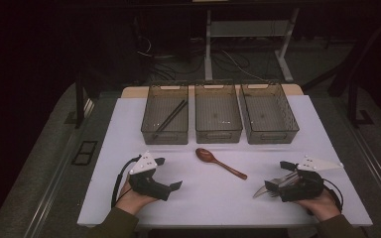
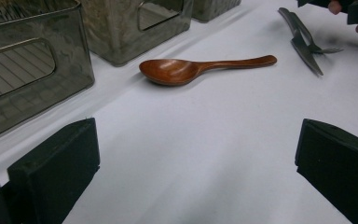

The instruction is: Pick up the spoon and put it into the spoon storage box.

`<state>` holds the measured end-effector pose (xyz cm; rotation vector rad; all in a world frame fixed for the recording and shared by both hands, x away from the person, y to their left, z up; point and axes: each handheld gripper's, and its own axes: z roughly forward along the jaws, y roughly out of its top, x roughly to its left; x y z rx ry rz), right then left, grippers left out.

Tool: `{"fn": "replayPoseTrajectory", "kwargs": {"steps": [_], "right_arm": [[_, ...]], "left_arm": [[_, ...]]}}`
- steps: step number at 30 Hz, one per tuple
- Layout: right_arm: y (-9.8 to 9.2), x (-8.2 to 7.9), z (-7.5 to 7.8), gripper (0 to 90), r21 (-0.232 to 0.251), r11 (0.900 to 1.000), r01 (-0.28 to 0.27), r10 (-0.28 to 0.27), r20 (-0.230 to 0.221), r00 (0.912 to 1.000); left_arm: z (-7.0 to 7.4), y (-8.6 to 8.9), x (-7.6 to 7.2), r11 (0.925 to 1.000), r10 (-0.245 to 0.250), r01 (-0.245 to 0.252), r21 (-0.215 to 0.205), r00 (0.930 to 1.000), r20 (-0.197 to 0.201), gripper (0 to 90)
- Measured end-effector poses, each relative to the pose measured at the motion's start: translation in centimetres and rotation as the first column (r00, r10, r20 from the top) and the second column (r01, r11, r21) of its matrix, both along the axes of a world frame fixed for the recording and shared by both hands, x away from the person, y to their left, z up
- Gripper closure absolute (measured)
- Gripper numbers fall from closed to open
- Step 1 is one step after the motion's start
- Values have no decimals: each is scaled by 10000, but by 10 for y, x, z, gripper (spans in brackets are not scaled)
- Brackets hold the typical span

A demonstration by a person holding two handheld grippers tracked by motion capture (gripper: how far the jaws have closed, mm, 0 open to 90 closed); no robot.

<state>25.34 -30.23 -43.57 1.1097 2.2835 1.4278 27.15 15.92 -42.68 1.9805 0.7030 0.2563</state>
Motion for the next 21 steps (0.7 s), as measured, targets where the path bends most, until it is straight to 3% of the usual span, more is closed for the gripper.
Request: {"fn": "replayPoseTrajectory", "kwargs": {"steps": [3, 5, 15, 21], "right_arm": [[1, 1, 3, 17, -193, 9995, -256, 251, -247, 9994], [3, 2, 6, 17, -297, 9988, -399, 393, -179, 9991], [17, 12, 19, 51, -140, 9979, -633, 628, -350, 9974], [30, 24, 22, 57, -203, 9958, -896, 885, -525, 9947]], "left_arm": [[0, -1, -2, 9999, -8, 5, -152, 9998, -181, 0], [0, -2, -3, 9999, 49, -50, -94, 9999, -124, 0], [1, -6, -6, 9998, -42, 39, 169, 9998, 190, 0], [0, -6, -5, 9998, -65, 63, 169, 9999, 130, 0]]}}
